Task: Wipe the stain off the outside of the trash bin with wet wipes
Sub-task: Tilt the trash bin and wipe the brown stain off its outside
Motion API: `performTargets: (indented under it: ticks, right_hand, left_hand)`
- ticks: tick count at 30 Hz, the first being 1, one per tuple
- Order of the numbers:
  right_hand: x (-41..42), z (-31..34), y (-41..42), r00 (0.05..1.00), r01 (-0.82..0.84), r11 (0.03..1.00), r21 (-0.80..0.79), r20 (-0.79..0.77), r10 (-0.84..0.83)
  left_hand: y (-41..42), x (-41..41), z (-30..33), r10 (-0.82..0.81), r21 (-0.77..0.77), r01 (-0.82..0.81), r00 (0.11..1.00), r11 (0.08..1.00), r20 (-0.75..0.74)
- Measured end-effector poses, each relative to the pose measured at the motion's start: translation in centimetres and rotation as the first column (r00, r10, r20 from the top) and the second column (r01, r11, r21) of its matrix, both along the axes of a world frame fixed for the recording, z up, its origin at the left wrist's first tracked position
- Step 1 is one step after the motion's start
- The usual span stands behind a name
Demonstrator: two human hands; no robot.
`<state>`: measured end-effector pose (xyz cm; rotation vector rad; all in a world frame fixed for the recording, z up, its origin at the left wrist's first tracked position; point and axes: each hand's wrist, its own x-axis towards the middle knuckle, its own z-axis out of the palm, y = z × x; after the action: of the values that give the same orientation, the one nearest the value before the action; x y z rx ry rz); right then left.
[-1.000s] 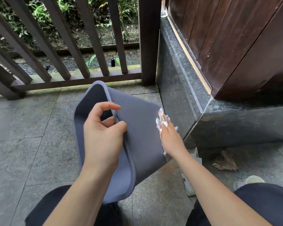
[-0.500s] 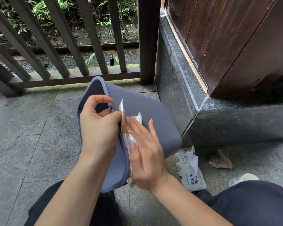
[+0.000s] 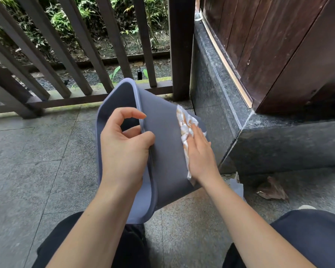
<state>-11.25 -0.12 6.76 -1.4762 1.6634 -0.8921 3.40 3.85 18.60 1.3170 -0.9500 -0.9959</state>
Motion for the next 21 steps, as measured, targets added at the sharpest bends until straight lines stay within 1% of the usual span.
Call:
performTargets:
  ticks: [4,7,9,11,13,15,16,17,18,19,21]
  right_hand:
    - [-1.3,-1.5,-0.4,0.994,0.105,0.994,0.035,0.037,-0.106]
    - [-3.1,-2.7,-0.4,0.956,0.253,0.947,0.198,0.097,-0.276]
    - [-3.3,-3.1,0.2,0.925,0.309,0.905,0.293,0.128,-0.358]
    - [-2.6,-3.2,1.0,0.906,0.350,0.881,0.320,0.125,-0.405]
    - [-1.8,-2.8,2.0,0.894,0.377,0.874,0.308,0.127,-0.430]
    - [-0.7,-1.8,3.2,0.920,0.326,0.916,0.236,0.142,-0.364]
    - [0.0,-1.1,4.0,0.955,0.248,0.957,0.152,0.129,-0.268]
    - [0.7,-0.3,4.8,0.987,0.136,0.990,0.030,0.085,-0.139]
    - [1.3,0.4,5.5,1.000,0.013,0.995,-0.101,0.029,-0.010]
    - [1.7,1.1,5.9,0.997,-0.072,0.977,-0.199,0.021,0.078]
    - [1.6,3.0,5.9,0.978,-0.148,0.941,-0.305,0.097,0.185]
  left_hand:
    - [0.3,-0.1,0.5,0.003,-0.006,-0.003,1.000,1.000,0.023]
    - [0.8,0.2,0.9,0.009,-0.043,-0.008,1.000,0.999,0.020]
    - [1.1,0.2,1.1,0.004,-0.049,-0.004,1.000,0.999,0.020]
    - [1.2,0.0,1.0,-0.005,-0.040,0.007,1.000,0.999,0.030]
    - [1.3,-0.4,0.8,-0.012,-0.028,0.014,0.998,1.000,0.054]
    - [1.7,-0.7,0.8,-0.025,-0.028,0.027,0.997,0.999,0.068]
    - [1.9,-1.0,0.9,-0.042,-0.030,0.045,0.996,0.999,0.082]
    - [2.1,-1.2,1.1,-0.068,-0.033,0.072,0.993,0.997,0.097]
    - [2.2,-1.4,1.3,-0.096,-0.037,0.101,0.989,0.994,0.112]
    - [2.3,-1.4,1.6,-0.119,-0.038,0.125,0.985,0.991,0.128]
    - [2.4,-1.3,2.1,-0.137,-0.049,0.144,0.982,0.988,0.131]
